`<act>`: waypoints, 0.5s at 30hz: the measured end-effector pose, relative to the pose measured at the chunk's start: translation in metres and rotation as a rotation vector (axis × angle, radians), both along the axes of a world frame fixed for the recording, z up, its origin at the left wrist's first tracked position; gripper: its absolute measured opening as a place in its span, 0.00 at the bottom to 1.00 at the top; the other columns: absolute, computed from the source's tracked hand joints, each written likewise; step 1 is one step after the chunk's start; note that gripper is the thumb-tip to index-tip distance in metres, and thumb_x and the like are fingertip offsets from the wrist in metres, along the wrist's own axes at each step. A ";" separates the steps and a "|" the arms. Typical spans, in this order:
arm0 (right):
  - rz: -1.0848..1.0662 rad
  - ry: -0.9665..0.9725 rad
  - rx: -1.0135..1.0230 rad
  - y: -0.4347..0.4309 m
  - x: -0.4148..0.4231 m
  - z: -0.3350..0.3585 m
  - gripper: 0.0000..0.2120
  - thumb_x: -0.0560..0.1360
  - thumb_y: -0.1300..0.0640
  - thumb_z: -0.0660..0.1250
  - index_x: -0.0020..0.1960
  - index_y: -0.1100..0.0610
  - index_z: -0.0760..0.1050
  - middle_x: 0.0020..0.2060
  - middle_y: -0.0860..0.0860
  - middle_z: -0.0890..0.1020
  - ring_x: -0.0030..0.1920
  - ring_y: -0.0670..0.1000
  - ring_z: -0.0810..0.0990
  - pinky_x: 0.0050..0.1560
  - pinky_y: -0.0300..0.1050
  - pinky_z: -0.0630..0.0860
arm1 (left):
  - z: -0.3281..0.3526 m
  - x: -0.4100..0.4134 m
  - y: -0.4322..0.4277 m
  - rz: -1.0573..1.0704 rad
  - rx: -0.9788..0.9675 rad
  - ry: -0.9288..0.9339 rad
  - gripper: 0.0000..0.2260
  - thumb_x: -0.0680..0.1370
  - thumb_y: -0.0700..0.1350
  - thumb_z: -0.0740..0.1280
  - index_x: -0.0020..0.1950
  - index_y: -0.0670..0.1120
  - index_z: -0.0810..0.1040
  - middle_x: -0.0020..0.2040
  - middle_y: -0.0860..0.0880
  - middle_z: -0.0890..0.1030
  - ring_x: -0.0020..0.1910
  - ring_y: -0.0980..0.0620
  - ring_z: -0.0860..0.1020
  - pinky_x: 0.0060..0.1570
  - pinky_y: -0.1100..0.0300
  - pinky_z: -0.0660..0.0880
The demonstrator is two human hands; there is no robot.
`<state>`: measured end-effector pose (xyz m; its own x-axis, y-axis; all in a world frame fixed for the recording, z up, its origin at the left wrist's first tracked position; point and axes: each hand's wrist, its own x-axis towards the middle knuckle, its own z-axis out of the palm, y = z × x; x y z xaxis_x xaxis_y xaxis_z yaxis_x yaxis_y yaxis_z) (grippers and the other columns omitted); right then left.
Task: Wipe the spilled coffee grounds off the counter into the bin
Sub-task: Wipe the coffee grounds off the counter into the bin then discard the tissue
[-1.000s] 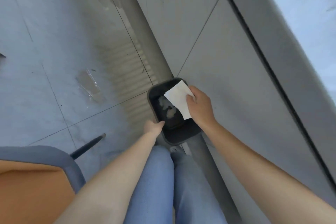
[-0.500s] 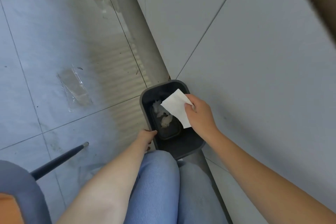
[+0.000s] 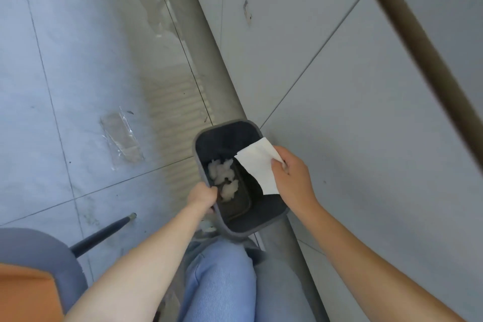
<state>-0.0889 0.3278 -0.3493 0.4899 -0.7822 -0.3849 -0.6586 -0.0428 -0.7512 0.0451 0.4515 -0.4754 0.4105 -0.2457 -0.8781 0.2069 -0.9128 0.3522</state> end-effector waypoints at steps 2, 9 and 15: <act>-0.027 -0.054 0.031 0.005 0.009 0.023 0.15 0.79 0.62 0.56 0.60 0.51 0.76 0.45 0.39 0.79 0.47 0.42 0.77 0.46 0.33 0.72 | 0.029 0.013 0.010 0.038 -0.007 -0.009 0.10 0.80 0.43 0.60 0.54 0.36 0.75 0.51 0.36 0.81 0.49 0.37 0.82 0.44 0.47 0.82; -0.023 -0.173 0.041 0.017 0.039 0.130 0.16 0.76 0.63 0.55 0.56 0.52 0.78 0.45 0.44 0.81 0.45 0.42 0.78 0.40 0.32 0.71 | 0.158 0.051 0.037 0.208 -0.120 -0.070 0.05 0.75 0.38 0.63 0.39 0.40 0.74 0.38 0.40 0.79 0.33 0.45 0.80 0.32 0.53 0.80; -0.051 -0.311 0.007 0.021 0.055 0.244 0.16 0.78 0.60 0.55 0.57 0.48 0.77 0.47 0.37 0.81 0.48 0.40 0.77 0.40 0.31 0.72 | 0.297 0.070 0.036 -0.071 -0.123 -0.305 0.15 0.75 0.46 0.60 0.41 0.34 0.76 0.40 0.37 0.81 0.42 0.38 0.82 0.47 0.43 0.80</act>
